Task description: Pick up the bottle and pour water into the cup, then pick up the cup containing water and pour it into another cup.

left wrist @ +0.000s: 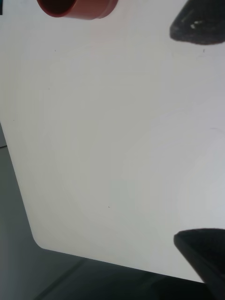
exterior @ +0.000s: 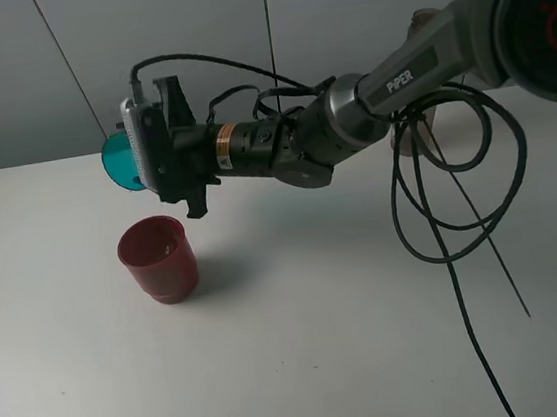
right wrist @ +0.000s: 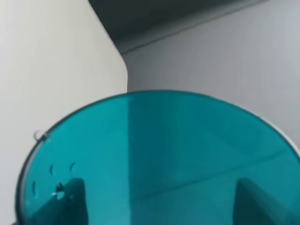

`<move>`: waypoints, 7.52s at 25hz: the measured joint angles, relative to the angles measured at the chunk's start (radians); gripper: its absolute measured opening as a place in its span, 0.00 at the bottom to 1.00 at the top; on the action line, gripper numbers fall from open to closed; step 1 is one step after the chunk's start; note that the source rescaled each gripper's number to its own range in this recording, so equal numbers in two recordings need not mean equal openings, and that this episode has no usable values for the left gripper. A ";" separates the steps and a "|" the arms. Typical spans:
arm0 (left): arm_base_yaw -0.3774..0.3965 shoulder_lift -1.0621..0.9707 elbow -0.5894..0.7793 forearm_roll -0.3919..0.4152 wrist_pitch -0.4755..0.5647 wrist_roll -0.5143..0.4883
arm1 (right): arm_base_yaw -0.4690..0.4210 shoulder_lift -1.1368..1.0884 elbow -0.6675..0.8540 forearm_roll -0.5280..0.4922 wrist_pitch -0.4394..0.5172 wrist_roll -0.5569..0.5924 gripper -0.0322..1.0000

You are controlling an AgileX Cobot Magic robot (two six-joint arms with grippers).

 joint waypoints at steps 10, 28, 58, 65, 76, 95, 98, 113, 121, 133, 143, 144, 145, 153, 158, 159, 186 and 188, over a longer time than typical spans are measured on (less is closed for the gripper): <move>0.000 0.000 0.000 0.000 0.000 0.002 | -0.111 -0.018 0.000 0.197 0.062 0.794 0.07; 0.000 0.000 0.000 0.000 0.000 0.002 | -0.207 0.155 0.000 0.266 -0.033 0.846 0.07; 0.000 0.000 0.000 0.000 0.000 0.000 | -0.208 0.222 -0.019 0.284 -0.018 0.849 0.98; 0.000 0.000 0.000 0.000 0.000 0.000 | -0.208 0.134 0.086 0.288 0.011 0.831 0.99; 0.000 0.000 0.000 0.000 0.000 0.000 | -0.208 -0.187 0.445 0.370 0.020 0.641 1.00; 0.000 0.000 0.000 0.000 0.000 0.000 | -0.208 -1.311 0.573 0.437 1.234 0.640 1.00; 0.000 0.000 0.000 0.000 0.000 0.000 | -0.208 -1.442 0.577 0.449 1.431 0.640 1.00; 0.000 0.000 0.000 0.000 0.000 0.000 | -0.208 -2.049 0.691 0.500 1.895 0.638 1.00; 0.000 0.000 0.000 0.000 0.000 0.000 | -0.208 -2.279 0.802 0.551 1.895 0.638 1.00; 0.000 0.000 0.000 0.000 0.000 0.000 | -0.254 -2.280 0.841 0.546 1.861 0.665 1.00; 0.000 0.000 0.000 0.000 0.000 0.000 | -0.578 -2.280 0.851 0.569 1.832 0.653 1.00; 0.000 0.000 0.000 0.000 0.000 0.000 | -0.593 -2.280 0.851 0.569 1.832 0.653 1.00; 0.000 0.000 0.000 0.000 0.000 0.000 | -0.604 -2.280 0.854 0.569 1.830 0.651 1.00; 0.000 0.000 0.000 0.000 0.000 0.000 | -0.658 -2.280 0.858 0.584 1.817 0.634 1.00; 0.000 0.000 0.000 0.000 0.000 0.000 | -0.658 -2.280 0.858 0.595 1.817 0.632 1.00; 0.000 0.000 0.000 0.000 0.000 0.000 | -0.658 -2.280 0.858 0.595 1.815 0.632 1.00; 0.000 0.000 0.000 0.000 0.000 0.000 | -0.658 -2.280 0.858 0.595 1.814 0.621 1.00; 0.000 0.000 0.000 0.000 0.000 0.000 | -0.658 -2.280 0.858 0.595 1.814 0.621 1.00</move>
